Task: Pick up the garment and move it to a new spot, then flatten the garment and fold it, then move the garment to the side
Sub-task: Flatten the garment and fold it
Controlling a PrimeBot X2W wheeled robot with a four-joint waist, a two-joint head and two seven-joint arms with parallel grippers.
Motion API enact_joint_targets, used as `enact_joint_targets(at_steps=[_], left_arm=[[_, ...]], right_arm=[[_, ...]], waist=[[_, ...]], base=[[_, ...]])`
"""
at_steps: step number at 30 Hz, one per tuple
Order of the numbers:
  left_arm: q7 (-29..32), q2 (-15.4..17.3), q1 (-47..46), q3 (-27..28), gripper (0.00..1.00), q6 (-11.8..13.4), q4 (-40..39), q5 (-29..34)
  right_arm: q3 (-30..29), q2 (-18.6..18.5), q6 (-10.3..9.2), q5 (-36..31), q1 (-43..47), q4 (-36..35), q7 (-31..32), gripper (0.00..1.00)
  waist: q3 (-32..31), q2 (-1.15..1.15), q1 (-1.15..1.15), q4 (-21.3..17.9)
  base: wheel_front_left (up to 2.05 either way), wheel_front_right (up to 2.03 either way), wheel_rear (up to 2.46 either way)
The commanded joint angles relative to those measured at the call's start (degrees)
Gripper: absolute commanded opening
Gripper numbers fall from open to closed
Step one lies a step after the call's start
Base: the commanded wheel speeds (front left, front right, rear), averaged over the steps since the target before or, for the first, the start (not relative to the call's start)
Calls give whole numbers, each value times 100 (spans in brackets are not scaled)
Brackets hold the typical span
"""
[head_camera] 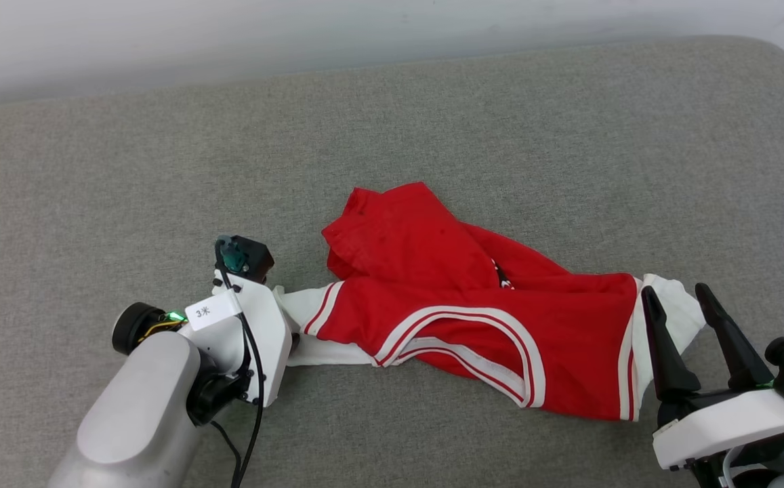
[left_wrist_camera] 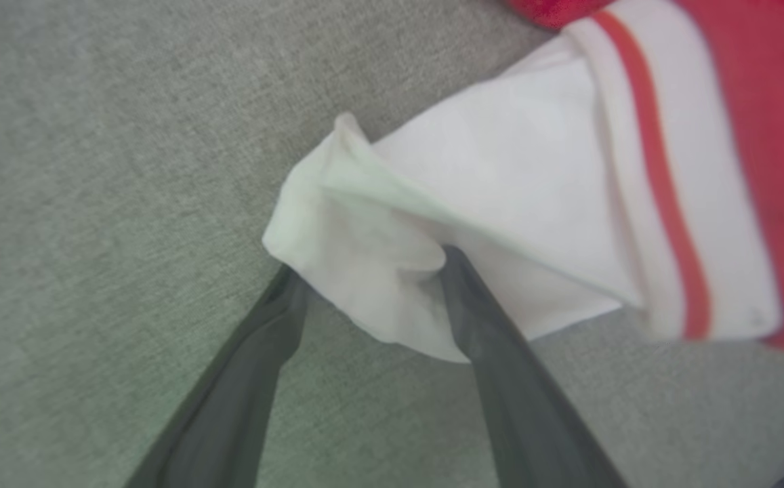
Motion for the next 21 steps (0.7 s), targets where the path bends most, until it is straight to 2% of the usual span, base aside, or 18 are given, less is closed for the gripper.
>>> enact_joint_targets(at_steps=[1,9,16,21], left_arm=[[113,-62,431,-214,0,-47,246,-28],[-1185,-134,460,138,0,159,-54,1],[-1915,-155,778,310,0,291,-538,-50],[-2165,-134,936,380,0,424,-1018,-3]], right_arm=[[-18,11,-4,32,-89,20,-23,100],[-250,-2,-4,204,-54,461,340,100],[-796,-406,-4,739,-40,1159,1558,100],[-815,-755,-4,1026,-274,1498,2300,100]], waist=[[0,0,0,-6],[-186,0,0,23],[-310,0,0,137],[-251,0,0,275]], base=[[0,0,0],[0,0,0],[0,0,0],[0,0,0]])
